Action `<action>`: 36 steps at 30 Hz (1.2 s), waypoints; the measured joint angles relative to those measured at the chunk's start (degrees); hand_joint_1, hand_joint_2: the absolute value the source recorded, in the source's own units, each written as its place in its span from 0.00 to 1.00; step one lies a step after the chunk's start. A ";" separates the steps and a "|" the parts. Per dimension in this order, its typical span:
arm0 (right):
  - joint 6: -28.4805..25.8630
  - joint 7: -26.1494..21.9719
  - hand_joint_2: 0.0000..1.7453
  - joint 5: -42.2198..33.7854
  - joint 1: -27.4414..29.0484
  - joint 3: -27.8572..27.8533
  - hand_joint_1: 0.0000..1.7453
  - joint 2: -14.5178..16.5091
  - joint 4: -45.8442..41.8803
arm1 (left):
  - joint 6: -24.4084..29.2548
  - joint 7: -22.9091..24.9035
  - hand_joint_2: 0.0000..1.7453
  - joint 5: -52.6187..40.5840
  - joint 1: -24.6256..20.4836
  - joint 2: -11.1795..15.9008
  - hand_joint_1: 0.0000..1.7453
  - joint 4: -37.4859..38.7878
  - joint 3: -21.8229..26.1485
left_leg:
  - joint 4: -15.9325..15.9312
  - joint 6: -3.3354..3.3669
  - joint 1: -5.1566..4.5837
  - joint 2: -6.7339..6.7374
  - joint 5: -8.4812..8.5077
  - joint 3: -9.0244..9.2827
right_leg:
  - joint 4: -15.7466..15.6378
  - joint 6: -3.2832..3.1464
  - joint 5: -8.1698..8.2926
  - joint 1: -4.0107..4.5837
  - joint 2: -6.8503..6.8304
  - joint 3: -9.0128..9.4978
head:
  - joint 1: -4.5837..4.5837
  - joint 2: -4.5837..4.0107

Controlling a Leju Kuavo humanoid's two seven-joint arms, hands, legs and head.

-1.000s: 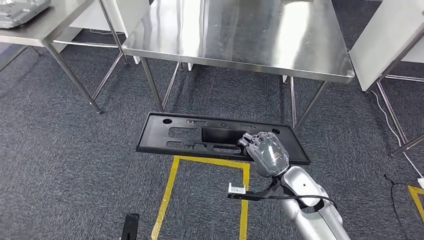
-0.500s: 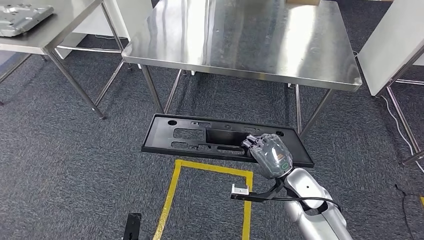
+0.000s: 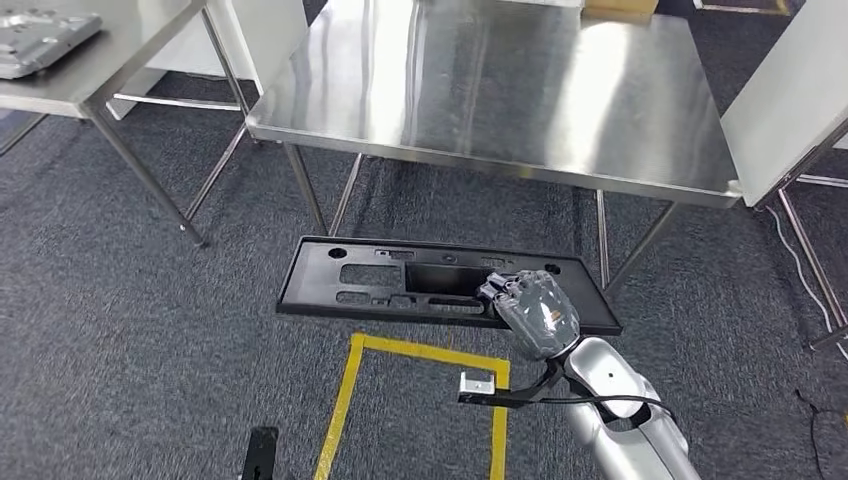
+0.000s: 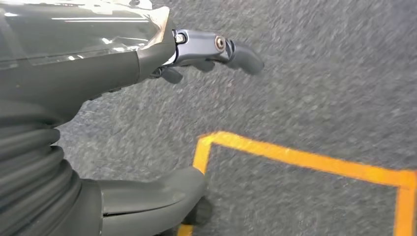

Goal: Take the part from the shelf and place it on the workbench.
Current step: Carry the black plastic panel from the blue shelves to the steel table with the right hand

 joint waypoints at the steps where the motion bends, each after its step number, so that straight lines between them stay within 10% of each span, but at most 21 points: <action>1: 0.00 -0.03 1.00 -0.07 -0.13 0.01 0.99 0.00 0.04 | -0.01 -0.05 1.00 0.02 -0.03 -0.06 0.00 0.00 0.00 | -0.20 0.24 0.05 -0.02 -0.23 0.41 | 3.68 -0.13 -0.79 -0.10 0.01 -2.36 | 0.01 0.00; 5: 0.01 -0.09 1.00 -0.16 -0.07 0.05 0.99 0.01 0.53 | 0.00 -0.12 1.00 0.05 0.04 -0.16 0.00 0.00 0.00 | -0.23 0.47 0.01 -0.55 -1.63 1.69 | 10.85 0.16 -4.79 -0.12 0.03 -9.62 | 0.15 0.00; 9: -0.01 -0.08 1.00 -0.04 0.04 0.08 0.99 0.08 0.73 | -0.02 -0.12 1.00 0.02 0.07 -0.16 0.00 0.00 0.00 | 0.09 -0.34 -0.14 -0.87 -3.57 3.74 | -3.04 2.05 3.32 -0.27 -0.09 -5.76 | 0.32 0.00; 14: -0.02 0.09 1.00 0.50 0.04 0.20 0.99 0.60 0.84 | 0.01 -0.17 1.00 -0.01 0.00 -0.18 0.00 -0.02 -0.01 | 2.62 -1.66 -0.24 -0.54 -5.46 3.61 | -6.16 -1.21 5.35 -0.60 -0.04 -3.33 | 0.07 0.00; 20: -0.02 0.16 1.00 0.50 0.00 0.28 0.99 1.03 0.88 | 0.03 -0.21 1.00 0.03 0.10 -0.16 0.00 -0.02 -0.02 | 17.44 -3.46 0.86 0.04 -10.38 -7.03 | -6.20 -2.24 3.43 -0.74 0.02 -1.15 | -0.17 0.00; 24: -0.02 0.16 1.00 0.50 0.04 0.31 0.99 1.20 0.90 | 0.03 -0.21 1.00 0.04 0.12 -0.12 0.00 -0.03 -0.02 | 4.78 -2.53 0.75 0.27 -1.54 -3.36 | -6.37 -1.62 1.67 -0.67 0.07 1.09 | -0.11 0.00; 29: 0.79 0.38 1.00 1.76 -0.08 0.58 0.99 1.54 0.90 | 0.04 -0.37 1.00 0.27 0.24 -0.16 0.00 -0.04 0.02 | 1.02 -0.58 0.08 0.23 -0.83 -0.63 | -5.54 0.25 0.66 -0.15 0.12 2.17 | -0.14 0.00; 34: 0.97 0.79 1.00 2.26 -0.26 1.20 0.99 1.68 1.08 | 0.03 -0.66 1.00 0.68 0.29 -0.31 0.00 -0.04 0.02 | 0.67 0.68 -0.06 -0.05 -1.93 1.35 | 9.60 0.23 -3.85 -0.18 0.09 -7.37 | 0.19 0.00; 36: 0.97 0.82 1.00 2.33 -0.15 1.39 0.99 1.59 1.37 | 0.03 -0.73 1.00 0.77 0.45 -0.31 0.00 -0.04 0.02 | 0.70 0.70 -0.23 -0.38 -2.79 2.29 | 10.03 0.68 -4.11 -0.16 0.09 -9.55 | 0.24 0.00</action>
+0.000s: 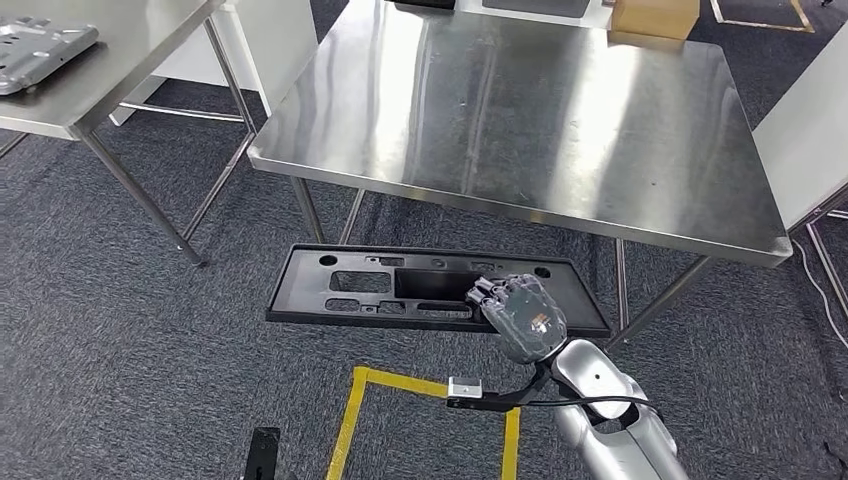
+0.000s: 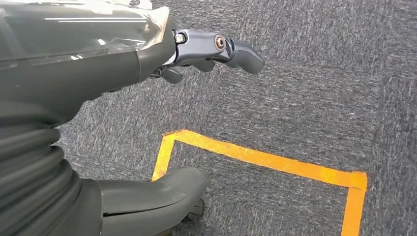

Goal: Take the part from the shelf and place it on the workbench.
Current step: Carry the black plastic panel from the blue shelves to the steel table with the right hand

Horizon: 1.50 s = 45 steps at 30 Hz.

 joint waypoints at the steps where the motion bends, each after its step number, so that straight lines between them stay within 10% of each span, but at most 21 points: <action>1: 0.00 0.01 1.00 0.02 0.00 0.06 0.99 -0.06 0.13 | 0.00 -0.02 1.00 0.04 0.05 -0.01 0.00 0.00 0.00 | 0.01 -0.07 -0.07 -0.16 -0.50 0.68 | -2.84 0.45 1.54 0.00 -0.01 0.49 | 0.02 0.00; 3: 0.00 0.02 1.00 -0.07 -0.07 0.13 0.99 -0.23 0.30 | 0.00 -0.03 1.00 0.08 0.09 -0.02 0.00 0.01 0.00 | 0.07 -0.35 -0.19 -0.33 -1.60 2.03 | -11.01 0.98 6.68 0.05 -0.10 2.91 | 0.09 0.00; 5: -0.02 0.01 1.00 -0.34 -0.26 0.27 0.99 -0.37 0.47 | 0.02 -0.03 1.00 0.00 0.04 -0.02 0.00 0.02 0.00 | 0.18 -0.84 -0.35 -0.36 -2.49 2.65 | -15.58 -0.10 9.84 0.32 -0.20 4.58 | 0.13 0.00; 8: -0.08 -0.04 1.00 -0.69 -0.58 0.43 0.99 -0.57 0.60 | 0.04 -0.03 1.00 -0.10 0.03 -0.04 0.00 0.01 0.00 | 1.55 -1.48 -0.34 -0.28 -2.76 2.21 | -16.18 -1.83 10.19 0.17 -0.09 5.46 | -0.02 0.00; 11: -0.09 -0.07 1.00 -0.78 -0.94 0.46 0.99 -0.69 0.61 | 0.06 -0.03 1.00 -0.19 0.00 -0.10 0.00 0.00 -0.01 | 9.22 -2.56 0.15 0.02 -4.06 -2.33 | -16.42 -2.74 9.58 -0.24 -0.08 6.60 | -0.21 0.00; 14: -0.09 -0.07 1.00 -0.79 -1.08 0.58 0.99 -0.68 0.81 | 0.07 -0.03 1.00 -0.21 0.14 -0.04 0.00 0.00 0.00 | 17.62 -3.73 1.00 0.31 -7.87 -8.82 | -16.41 -3.11 8.67 -0.26 -0.06 7.53 | -0.28 0.00; 16: -0.14 0.02 1.00 -0.64 -1.17 0.68 0.99 -0.68 1.13 | 0.07 -0.09 1.00 -0.14 0.22 0.01 0.00 0.00 0.00 | 15.07 -4.03 1.42 0.52 -5.74 -9.31 | -16.39 -2.88 7.95 -0.34 -0.02 8.34 | -0.30 0.00; 19: -0.28 0.37 1.00 -0.27 -1.70 1.00 0.99 -0.68 1.64 | 0.07 -0.23 1.00 0.03 0.18 0.12 0.00 0.00 0.02 | 4.00 -3.65 1.53 0.67 0.81 -5.21 | -16.46 -2.14 6.91 -0.37 0.02 9.67 | -0.26 0.00; 25: -0.41 0.52 1.00 -0.10 -2.51 1.50 0.99 -0.66 2.16 | 0.07 -0.36 1.00 0.12 0.26 0.15 0.00 -0.01 0.05 | 0.23 -1.00 0.81 0.49 1.28 -1.77 | -14.97 0.17 6.03 0.03 0.01 10.53 | -0.09 0.00; 30: -0.44 0.64 1.00 -0.10 -2.78 1.81 0.99 -0.69 2.59 | 0.07 -0.38 1.00 0.12 0.26 0.15 0.00 -0.02 0.07 | 0.01 0.01 0.23 0.28 0.53 -0.44 | 0.37 -0.27 0.90 -0.02 -0.04 0.43 | 0.34 0.00; 32: -0.44 0.67 1.00 -0.09 -2.67 1.93 0.99 -0.80 2.79 | 0.07 -0.38 1.00 0.12 0.42 0.14 0.00 -0.02 0.08 | 0.05 0.10 -0.17 0.01 -0.19 0.29 | -1.07 0.12 1.43 0.08 -0.04 -0.57 | 0.39 0.00; 34: -0.44 0.72 1.00 -0.09 -2.68 1.99 0.99 -0.86 2.89 | 0.07 -0.38 1.00 0.12 0.50 0.14 0.00 -0.02 0.10 | 0.03 0.02 -0.44 -0.14 -1.12 1.48 | -9.27 0.66 5.88 0.24 -0.06 2.21 | 0.40 0.00; 37: -0.45 0.77 1.00 -0.09 -2.77 2.09 0.99 -0.81 3.03 | 0.05 -0.38 1.00 0.12 0.49 0.14 0.00 -0.01 0.11 | -0.03 -0.67 -0.61 -0.19 -2.43 2.69 | -16.54 -0.78 10.18 0.96 -0.16 5.12 | 0.35 0.00; 40: -0.55 1.09 1.00 0.32 -2.80 2.23 0.99 -0.80 3.10 | 0.07 -0.38 1.00 0.19 0.52 0.11 0.00 -0.01 0.12 | 1.10 -1.37 -0.59 -0.05 -2.84 2.66 | -16.90 -2.23 10.17 0.72 -0.05 6.13 | 0.23 0.00; 45: -2.21 4.00 1.00 2.95 -3.06 2.28 0.99 -0.45 3.35 | 0.10 -0.49 1.00 0.69 0.65 0.19 0.00 -0.02 0.39 | 15.19 -3.43 0.54 0.34 -7.41 -6.41 | -17.09 -3.39 8.94 0.16 0.00 7.83 | -0.12 0.00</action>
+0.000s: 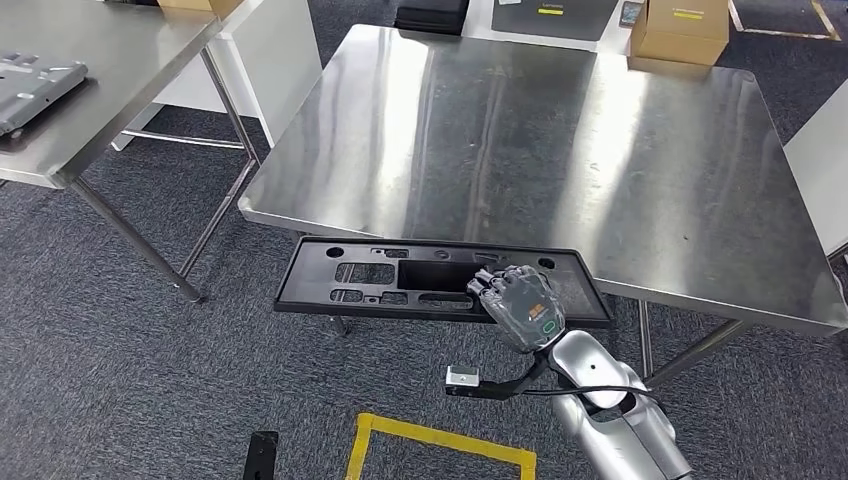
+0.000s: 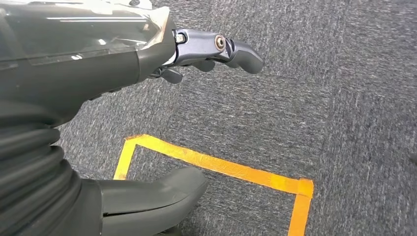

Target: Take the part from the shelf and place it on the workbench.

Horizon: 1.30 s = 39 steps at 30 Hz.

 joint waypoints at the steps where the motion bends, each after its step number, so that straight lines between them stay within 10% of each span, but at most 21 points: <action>1: -0.85 1.56 1.00 1.46 -0.04 -0.05 0.99 0.08 0.18 | 0.03 -0.05 1.00 0.20 0.12 0.02 0.00 0.00 0.10 | 1.49 -0.30 0.29 0.04 -0.69 -1.71 | 0.02 0.04 -0.36 -0.01 0.03 0.32 | -0.01 0.00; 7: -8.46 17.99 1.00 12.52 -5.40 -3.73 0.99 -0.52 3.48 | 0.32 -0.81 1.00 0.94 0.35 -0.12 0.00 0.05 0.49 | -13.77 0.27 0.50 0.35 9.62 1.94 | 0.18 1.49 -2.68 -0.13 0.10 2.58 | 0.03 0.00; 12: -13.10 22.90 1.00 13.84 -18.71 -12.38 0.99 -4.69 15.67 | 1.25 -0.82 1.00 5.69 0.48 -0.49 0.00 0.13 -1.35 | -14.58 2.83 -0.15 -0.28 9.43 3.35 | 3.20 3.23 -3.88 0.05 -0.06 1.61 | 0.36 0.00; 16: -16.56 21.65 1.00 14.31 -26.86 -17.44 0.99 -6.85 27.34 | 1.62 -0.83 1.00 7.09 0.41 -0.53 0.00 0.17 -3.07 | -14.60 3.80 -0.29 -0.21 8.49 4.26 | 16.73 3.18 -8.31 -0.16 -0.07 -7.08 | 0.66 0.00; 18: -16.67 22.50 1.00 14.47 -29.91 -19.30 0.99 -8.18 32.41 | 1.66 -0.85 1.00 7.32 0.63 -0.52 0.00 0.22 -3.52 | -14.56 3.83 -0.39 -0.57 7.74 5.14 | 16.83 3.79 -7.19 -0.14 -0.07 -8.73 | 0.70 0.00; 20: -16.62 23.45 1.00 14.53 -32.76 -20.40 0.99 -9.36 36.69 | 1.67 -0.93 1.00 7.44 0.85 -0.51 0.00 0.27 -3.89 | -14.55 3.60 -0.48 -0.80 6.76 6.35 | 9.21 4.59 -2.47 -0.18 -0.20 -6.76 | 0.72 0.00; 23: -16.29 24.18 1.00 14.57 -36.62 -21.24 0.99 -10.85 41.85 | 1.68 -1.16 1.00 7.65 0.90 -0.49 0.00 0.38 -4.23 | -14.42 2.89 -0.80 -0.80 5.41 7.42 | 0.77 3.70 2.13 0.29 -0.46 -4.15 | 0.92 0.00; 27: -14.48 24.66 1.00 14.57 -40.18 -21.75 0.99 -12.47 46.23 | 1.69 -1.90 1.00 8.16 1.04 -0.32 0.00 0.42 -4.27 | -12.25 1.94 -0.86 -0.55 4.47 6.62 | 0.52 1.82 1.69 -0.12 -0.16 -2.91 | 0.89 0.00; 32: -11.24 25.22 1.00 14.57 -42.98 -22.32 0.99 -13.65 50.79 | 1.66 -2.48 1.00 8.62 1.16 -0.13 0.00 0.55 -4.26 | 2.24 0.18 0.06 0.23 0.64 -4.06 | 0.45 0.67 -0.09 -0.13 0.10 -0.87 | 0.57 0.00; 36: -10.29 25.61 1.00 14.55 -43.28 -22.88 0.99 -14.13 53.05 | 1.58 -2.70 1.00 8.61 1.19 0.10 0.00 0.67 -4.26 | -8.93 1.93 -0.31 0.31 9.83 -1.98 | 0.32 0.87 -1.78 0.28 0.36 1.34 | 0.68 0.00; 39: -10.23 25.72 1.00 14.53 -43.93 -23.34 0.99 -14.46 54.20 | 1.54 -2.80 1.00 8.61 1.07 0.27 0.00 0.68 -4.29 | -14.63 3.42 -1.13 0.26 11.28 0.86 | -0.17 1.49 -2.46 0.03 0.51 1.97 | 0.59 0.00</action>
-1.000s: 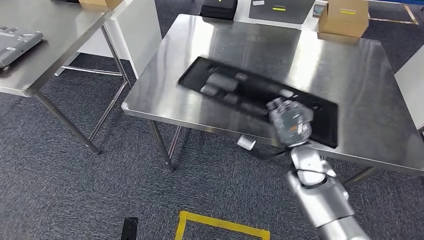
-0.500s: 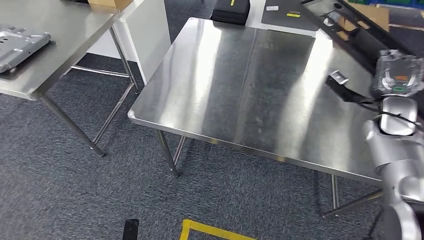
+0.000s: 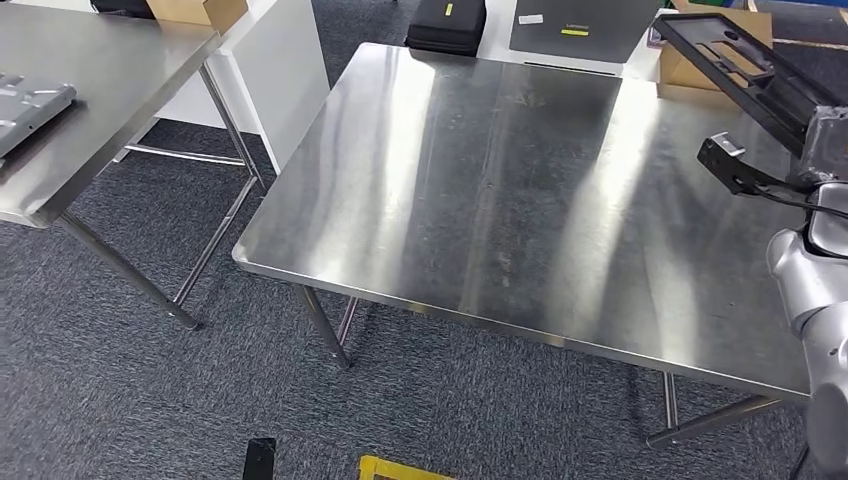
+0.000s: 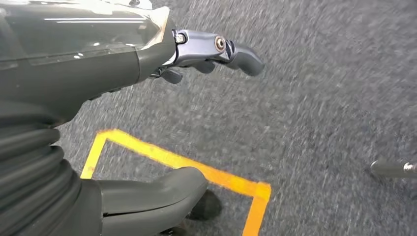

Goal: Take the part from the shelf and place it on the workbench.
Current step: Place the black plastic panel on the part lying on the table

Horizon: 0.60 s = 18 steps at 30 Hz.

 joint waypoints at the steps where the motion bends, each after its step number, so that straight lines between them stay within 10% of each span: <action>1: 0.02 0.01 1.00 -0.01 -0.15 -0.13 0.99 -0.09 0.26 | -0.01 -0.02 1.00 -0.01 -0.01 0.00 0.00 0.00 -0.01 | -0.50 0.16 -0.17 -0.07 -0.21 0.57 | -0.21 0.30 -0.12 -0.02 0.03 0.14 | -0.18 0.00; 4: 0.27 0.01 1.00 -0.02 -0.50 -0.33 0.99 -0.34 0.78 | -0.01 -0.07 1.00 0.00 -0.08 -0.04 0.00 0.01 -0.01 | -2.91 0.59 0.31 0.04 0.19 2.91 | 1.77 0.70 -1.43 0.29 -0.16 -0.64 | -0.28 0.00; 9: 2.25 -0.56 1.00 -0.01 -0.21 -0.52 0.99 -0.37 2.21 | -0.06 -0.11 1.00 0.18 -0.07 -0.30 0.00 0.09 -0.02 | -3.66 0.01 1.16 -0.07 -1.01 4.86 | 16.15 2.17 -4.13 -0.77 -0.24 -10.40 | -0.14 0.00; 13: 2.20 -1.86 1.00 0.03 0.82 -0.50 0.99 1.06 3.17 | -0.12 0.13 1.00 0.16 -0.08 -0.20 0.00 0.15 -0.06 | -0.79 -2.14 2.12 -0.11 -3.73 4.98 | 4.01 5.84 3.26 -2.68 -0.71 -6.77 | 0.02 0.00; 15: 2.02 -2.07 1.00 0.05 1.39 -0.43 0.99 2.12 3.53 | -0.14 0.50 1.00 0.00 -0.19 -0.04 0.00 0.16 -0.17 | 0.59 -2.91 2.10 -0.17 -4.98 4.64 | 1.83 5.14 3.78 -2.79 -0.49 -5.51 | 0.14 0.00; 18: 1.89 -2.16 1.00 0.07 2.37 -0.23 0.99 4.05 3.84 | -0.13 1.05 1.00 -0.37 -0.33 0.17 0.00 0.17 -0.42 | 0.66 -2.18 2.10 -0.20 -5.08 4.80 | 1.98 4.25 3.60 -2.80 0.00 -5.43 | -0.05 0.00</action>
